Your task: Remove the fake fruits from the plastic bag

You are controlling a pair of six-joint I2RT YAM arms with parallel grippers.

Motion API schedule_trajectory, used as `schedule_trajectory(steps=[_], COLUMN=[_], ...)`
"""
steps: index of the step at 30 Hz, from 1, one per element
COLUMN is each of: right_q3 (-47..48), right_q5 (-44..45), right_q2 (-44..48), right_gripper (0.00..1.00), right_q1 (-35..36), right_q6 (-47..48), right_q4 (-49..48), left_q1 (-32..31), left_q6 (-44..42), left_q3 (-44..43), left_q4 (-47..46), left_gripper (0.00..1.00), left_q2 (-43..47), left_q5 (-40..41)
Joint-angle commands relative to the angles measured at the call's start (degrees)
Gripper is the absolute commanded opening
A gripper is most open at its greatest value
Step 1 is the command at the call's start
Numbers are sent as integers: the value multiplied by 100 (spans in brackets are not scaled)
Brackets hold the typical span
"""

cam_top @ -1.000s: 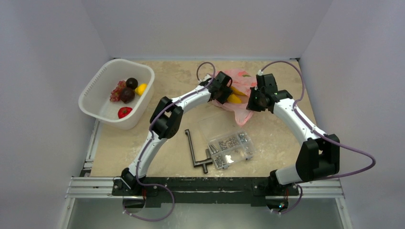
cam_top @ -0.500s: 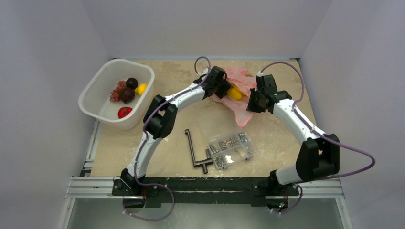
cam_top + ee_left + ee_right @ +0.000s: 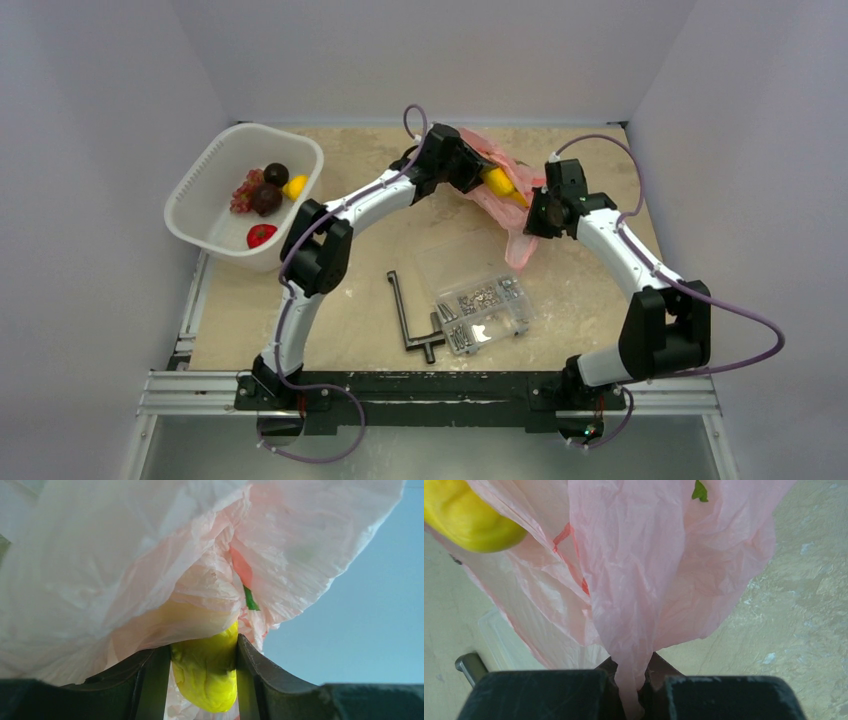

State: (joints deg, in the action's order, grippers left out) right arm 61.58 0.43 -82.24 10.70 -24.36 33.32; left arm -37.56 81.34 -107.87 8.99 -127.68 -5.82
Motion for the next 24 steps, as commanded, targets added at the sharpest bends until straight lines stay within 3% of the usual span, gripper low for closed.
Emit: schedule_trajectory(steps=[1, 7, 14, 22, 24], right_q3=[382, 557, 476, 365, 392], right_q5=[-162, -184, -78, -120, -130], right_q2=[-64, -201, -230, -186, -215], right_gripper=[0, 0, 0, 0, 0], right_q1=[-12, -7, -7, -6, -6], right_q6=[80, 137, 141, 177, 178], right_q4=[-46, 11, 14, -53, -54], left_q1=[74, 213, 317, 311, 305], left_q6=[-96, -178, -666, -852, -834], left_q3=[-142, -530, -391, -176, -190], left_q4=[-159, 91, 378, 647, 692], left_gripper=[7, 14, 48, 76, 79], left_q2=[-286, -991, -771, -116, -83], left_q5=[-184, -420, -739, -637, -540])
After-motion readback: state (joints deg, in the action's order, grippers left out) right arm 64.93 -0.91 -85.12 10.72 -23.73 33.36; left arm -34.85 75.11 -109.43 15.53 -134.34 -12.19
